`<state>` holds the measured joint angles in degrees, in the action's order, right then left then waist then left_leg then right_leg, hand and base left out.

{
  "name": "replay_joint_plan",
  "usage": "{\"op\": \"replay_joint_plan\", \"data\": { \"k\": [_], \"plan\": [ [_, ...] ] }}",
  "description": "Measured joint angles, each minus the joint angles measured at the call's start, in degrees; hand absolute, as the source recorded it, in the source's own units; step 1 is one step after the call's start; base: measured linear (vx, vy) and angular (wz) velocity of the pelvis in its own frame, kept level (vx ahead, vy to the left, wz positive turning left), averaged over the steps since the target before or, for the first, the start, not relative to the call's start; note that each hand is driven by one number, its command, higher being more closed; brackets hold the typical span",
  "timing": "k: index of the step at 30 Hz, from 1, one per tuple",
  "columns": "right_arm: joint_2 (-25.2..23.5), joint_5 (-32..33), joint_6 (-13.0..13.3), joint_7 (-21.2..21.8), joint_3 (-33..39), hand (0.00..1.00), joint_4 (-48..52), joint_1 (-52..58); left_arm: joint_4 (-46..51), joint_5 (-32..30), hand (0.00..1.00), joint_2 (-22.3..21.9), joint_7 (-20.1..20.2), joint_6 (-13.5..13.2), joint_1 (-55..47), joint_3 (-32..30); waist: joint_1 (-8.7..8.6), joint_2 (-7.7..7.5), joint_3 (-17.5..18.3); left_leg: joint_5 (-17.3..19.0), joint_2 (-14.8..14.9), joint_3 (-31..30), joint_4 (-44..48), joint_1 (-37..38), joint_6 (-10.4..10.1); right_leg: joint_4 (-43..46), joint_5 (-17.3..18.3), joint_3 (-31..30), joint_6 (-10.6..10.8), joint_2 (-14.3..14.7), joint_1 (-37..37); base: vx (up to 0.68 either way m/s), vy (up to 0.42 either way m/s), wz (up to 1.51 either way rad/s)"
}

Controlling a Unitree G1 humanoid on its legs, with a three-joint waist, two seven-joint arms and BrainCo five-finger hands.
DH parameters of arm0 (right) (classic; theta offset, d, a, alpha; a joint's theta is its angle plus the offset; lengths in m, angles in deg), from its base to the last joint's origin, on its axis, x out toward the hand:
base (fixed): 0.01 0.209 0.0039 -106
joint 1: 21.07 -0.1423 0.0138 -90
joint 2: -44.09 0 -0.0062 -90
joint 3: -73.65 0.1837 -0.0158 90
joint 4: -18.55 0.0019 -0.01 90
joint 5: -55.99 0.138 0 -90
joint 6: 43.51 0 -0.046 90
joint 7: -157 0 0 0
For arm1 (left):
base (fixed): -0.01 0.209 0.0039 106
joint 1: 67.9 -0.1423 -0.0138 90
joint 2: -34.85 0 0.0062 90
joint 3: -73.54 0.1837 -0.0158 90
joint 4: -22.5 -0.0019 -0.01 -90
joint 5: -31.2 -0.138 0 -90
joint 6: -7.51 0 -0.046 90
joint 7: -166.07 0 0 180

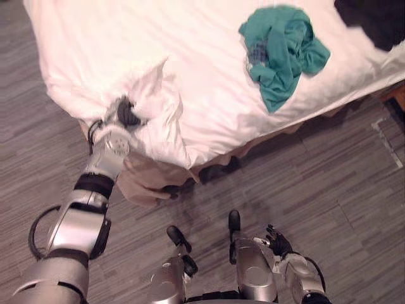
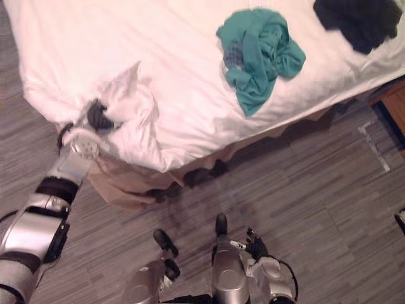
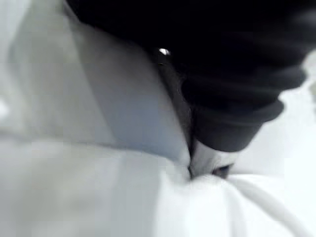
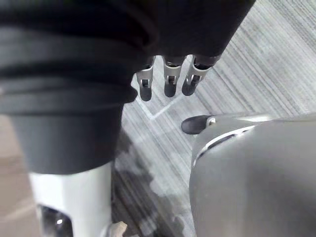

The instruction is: Tidy the bed and pick cloth on bed and put in laundry

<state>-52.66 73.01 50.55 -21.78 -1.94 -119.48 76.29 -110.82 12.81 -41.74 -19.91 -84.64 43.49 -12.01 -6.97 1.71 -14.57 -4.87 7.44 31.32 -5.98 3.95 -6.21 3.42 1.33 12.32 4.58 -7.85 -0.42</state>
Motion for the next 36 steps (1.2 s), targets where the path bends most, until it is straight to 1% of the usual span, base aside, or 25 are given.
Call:
{"op": "replay_joint_plan", "data": {
  "k": [1, 3, 4, 6, 7, 8, 10, 11, 12, 13, 15, 16, 18, 19, 20, 21, 22, 23, 26, 28, 29, 30, 31, 34, 36],
  "plan": [
    [0.1, 1.2, 0.0, -0.3, 2.9, 0.0, 0.1, 1.1, 0.1, 0.6, 0.0, -0.6, -0.1, 0.0, -4.5, -2.7, 0.5, 0.16, 2.0, 0.4, 0.1, -0.8, 0.0, 0.5, -0.2, -0.1, 0.5, 1.0, 0.0, 0.0, 1.0, 0.09, -0.014, 0.34],
    [0.5, 1.6, 0.0, -0.9, 5.9, 0.0, 0.1, 1.7, 0.7, 1.3, 0.0, -1.6, -0.3, -0.5, -8.3, -5.2, 0.97, 0.18, 3.7, 0.6, 0.2, -1.9, 0.0, 0.8, -0.2, -0.3, 0.8, 2.0, 0.1, 0.1, 2.1, 0.05, -0.006, 0.32],
    [1.5, 3.5, 0.0, -1.8, 9.2, 0.0, 0.6, 1.7, 1.3, 3.9, 0.0, -3.4, -1.2, -0.4, -12.5, -7.9, 1.67, -0.04, 4.8, 0.8, 0.1, -2.6, -0.2, 1.7, -0.2, -0.9, 1.0, 2.9, 0.2, 0.0, 3.8, 0.02, 0.005, 0.24],
    [2.5, 4.2, 0.1, -2.4, 11.0, 0.0, 2.1, 1.7, 1.0, 5.3, 0.0, -4.8, -2.3, -0.2, -14.9, -10.0, 2.15, -0.14, 5.3, 1.0, 0.0, -3.0, -0.3, 2.5, -0.2, -1.0, 1.1, 3.0, 0.4, 0.0, 4.6, 0.0, 0.004, 0.07],
    [3.5, 4.2, 0.1, -3.1, 13.6, 0.0, 3.6, 1.2, 0.9, 6.3, 0.0, -5.9, -4.0, 0.2, -17.3, -12.7, 2.46, -0.3, 6.2, 1.0, -0.1, -3.7, -0.3, 2.5, -0.2, -1.1, 1.3, 3.1, 0.5, 0.0, 4.7, 0.0, 0.0, 0.0],
    [4.2, 4.2, 0.2, -3.9, 15.0, 0.0, 4.6, 0.6, 0.2, 6.9, 0.0, -5.9, -4.5, 0.6, -18.2, -14.8, 2.63, -0.35, 6.3, 1.0, -0.1, -3.8, -0.3, 2.6, -0.2, -1.1, 1.3, 3.2, 0.5, 0.1, 4.8, 0.0, 0.0, 0.0],
    [6.4, 3.1, 0.8, -6.7, 17.3, 0.0, 5.0, -0.4, -1.7, 8.7, 0.0, -5.9, -6.6, 2.3, -20.1, -20.4, 3.35, -0.35, 6.3, 1.0, -0.2, -4.1, -0.4, 3.1, -0.2, -1.4, 1.3, 3.4, 0.5, 0.2, 5.6, 0.0, -0.006, 0.08],
    [8.1, 2.3, 0.9, -9.0, 18.4, 0.0, 5.4, -0.5, -2.7, 10.0, 0.0, -5.8, -7.8, 3.0, -22.2, -24.0, 3.74, -0.29, 6.9, 1.1, -0.3, -4.7, -0.4, 3.2, -0.2, -1.9, 1.3, 4.2, 0.5, 0.2, 6.2, 0.02, -0.014, 0.25],
    [9.3, -0.1, 1.1, -11.6, 19.1, 0.0, 7.0, -0.6, -3.2, 11.7, 0.0, -5.7, -8.7, 3.1, -24.3, -26.7, 3.93, -0.24, 7.4, 1.1, -0.4, -5.4, -0.4, 3.1, -0.2, -2.1, 1.4, 4.9, 0.7, 0.1, 6.3, 0.02, -0.014, 0.29],
    [10.0, -1.5, 1.2, -12.7, 19.2, 0.0, 8.1, -0.9, -3.4, 12.5, 0.0, -5.7, -9.0, 3.1, -25.8, -27.9, 4.1, -0.24, 7.6, 1.1, -0.4, -5.6, -0.4, 3.1, -0.3, -2.2, 1.5, 5.1, 0.8, 0.1, 6.5, 0.03, -0.009, 0.24],
    [12.2, -4.5, 1.9, -15.4, 19.0, 0.0, 13.3, -3.1, -4.1, 16.1, 0.0, -5.8, -10.2, 3.1, -31.8, -31.4, 4.59, -0.35, 9.6, 1.2, -0.6, -6.8, -0.4, 2.2, -0.3, -2.8, 1.5, 6.0, 0.8, 0.0, 6.5, 0.05, -0.007, 0.22],
    [12.6, -5.5, 2.2, -15.7, 18.9, 0.0, 14.3, -3.7, -4.6, 17.0, 0.0, -5.9, -10.3, 3.0, -32.3, -32.2, 4.77, -0.4, 9.8, 1.2, -0.7, -7.1, -0.4, 2.2, -0.3, -2.8, 1.5, 6.1, 0.8, 0.0, 6.5, 0.05, -0.005, 0.22],
    [14.6, -8.8, 2.3, -16.0, 16.3, 0.0, 19.2, -7.8, -5.5, 19.4, 0.0, -7.2, -11.0, 2.4, -34.4, -35.1, 6.38, -0.34, 10.4, 1.3, -0.9, -7.5, -0.4, 2.2, -0.2, -2.9, 1.4, 6.3, 0.8, -0.2, 6.8, 0.03, 0.003, 0.12],
    [15.1, -9.9, 2.3, -15.9, 15.0, 0.0, 20.5, -8.9, -5.7, 19.7, 0.0, -7.8, -11.3, 2.2, -34.8, -35.6, 6.65, -0.33, 10.4, 1.3, -1.0, -7.7, -0.4, 2.1, -0.2, -2.9, 1.4, 6.4, 0.8, -0.2, 6.9, 0.01, 0.005, 0.13],
    [16.1, -11.1, 2.3, -15.7, 11.3, 0.0, 23.5, -11.6, -5.8, 19.7, 0.0, -9.5, -11.5, 1.8, -35.6, -36.2, 7.02, -0.35, 10.4, 1.3, -1.1, -8.2, -0.4, 2.1, -0.2, -3.0, 1.4, 6.8, 0.8, -0.3, 7.2, 0.01, 0.001, 0.18],
    [16.2, -13.1, 2.3, -15.4, 7.9, 1.0, 26.2, -14.2, -5.8, 19.7, 0.0, -11.0, -11.5, 1.4, -36.4, -36.1, 7.14, -0.51, 10.4, 1.3, -1.2, -8.6, -0.4, 2.0, -0.2, -3.3, 1.4, 7.4, 0.9, -0.3, 7.5, 0.01, 0.0, 0.18],
    [16.1, -14.1, 2.3, -15.1, 6.3, 1.0, 27.4, -15.4, -5.8, 19.7, 0.0, -11.7, -11.5, 1.3, -36.6, -36.1, 7.27, -0.6, 10.4, 1.3, -1.2, -8.8, -0.4, 2.0, -0.2, -3.5, 1.3, 7.5, 0.9, -0.4, 7.7, 0.01, -0.001, 0.14],
    [16.2, -15.2, 2.3, -14.1, 2.8, 1.0, 29.4, -17.5, -5.8, 19.7, 0.0, -13.0, -11.5, 1.3, -36.7, -35.9, 7.52, -0.83, 10.4, 1.3, -1.2, -9.0, -0.4, 1.9, -0.2, -3.8, 1.3, 7.7, 0.9, -0.4, 7.8, 0.01, -0.001, 0.11],
    [16.2, -16.9, 2.1, -9.8, -5.9, 1.0, 32.4, -23.1, -5.8, 20.9, 0.0, -15.2, -11.5, 1.3, -36.7, -33.8, 7.77, -1.46, 10.5, 1.2, -1.3, -10.0, -0.4, 1.0, -0.1, -3.8, 1.3, 8.4, 1.0, -0.3, 7.5, 0.03, -0.006, 0.13],
    [16.3, -16.9, 1.0, -4.8, -13.7, 1.0, 32.4, -29.0, -5.7, 23.2, 0.0, -16.8, -11.0, 0.7, -36.4, -30.9, 8.54, -1.94, 10.1, 1.2, -1.4, -10.2, -0.3, 0.9, -0.1, -3.8, 1.3, 9.0, 1.0, -0.4, 7.7, 0.04, -0.007, 0.07],
    [16.4, -16.9, 1.0, -3.6, -15.1, 1.0, 32.4, -30.2, -5.7, 24.3, 0.0, -17.3, -10.6, 0.3, -36.2, -30.0, 8.83, -2.0, 10.1, 1.2, -1.5, -10.3, -0.3, 0.9, -0.1, -3.8, 1.3, 9.1, 1.0, -0.4, 7.7, 0.06, -0.006, 0.11],
    [16.7, -16.9, 1.0, -0.8, -18.1, 1.0, 31.7, -33.0, -5.7, 27.2, 0.0, -18.4, -9.1, -0.8, -35.5, -28.2, 9.44, -2.12, 10.0, 1.2, -1.7, -11.1, -0.3, 0.9, -0.1, -3.9, 1.3, 9.7, 1.0, -0.5, 8.0, 0.07, -0.007, 0.27],
    [16.7, -16.6, 1.0, 1.5, -20.2, 1.0, 30.4, -35.5, -5.5, 30.1, 0.0, -19.6, -7.8, -1.7, -34.9, -26.3, 9.77, -2.13, 9.9, 1.1, -2.1, -12.4, -0.3, 0.6, 0.1, -4.1, 1.3, 11.0, 1.0, -0.8, 8.7, 0.05, -0.003, 0.38],
    [16.8, -13.8, 0.8, 5.2, -22.6, 1.0, 28.5, -39.9, -4.0, 34.5, 0.0, -21.6, -6.0, -2.7, -33.9, -22.9, 10.75, -2.16, 9.9, 0.4, -2.2, -14.8, 0.0, -0.9, 0.9, -4.2, 1.3, 13.1, 1.0, -1.0, 9.1, 0.03, -0.014, 0.5],
    [16.1, -9.9, -0.5, 8.4, -25.2, 1.0, 26.4, -44.0, -3.0, 36.3, 0.0, -22.6, -4.6, -2.7, -33.7, -20.3, 12.26, -2.22, 9.6, -0.2, -2.2, -16.6, 0.0, -2.0, 1.0, -4.2, 1.1, 14.9, 0.7, -1.0, 9.0, -0.01, -0.01, 0.4]
  ]
}}
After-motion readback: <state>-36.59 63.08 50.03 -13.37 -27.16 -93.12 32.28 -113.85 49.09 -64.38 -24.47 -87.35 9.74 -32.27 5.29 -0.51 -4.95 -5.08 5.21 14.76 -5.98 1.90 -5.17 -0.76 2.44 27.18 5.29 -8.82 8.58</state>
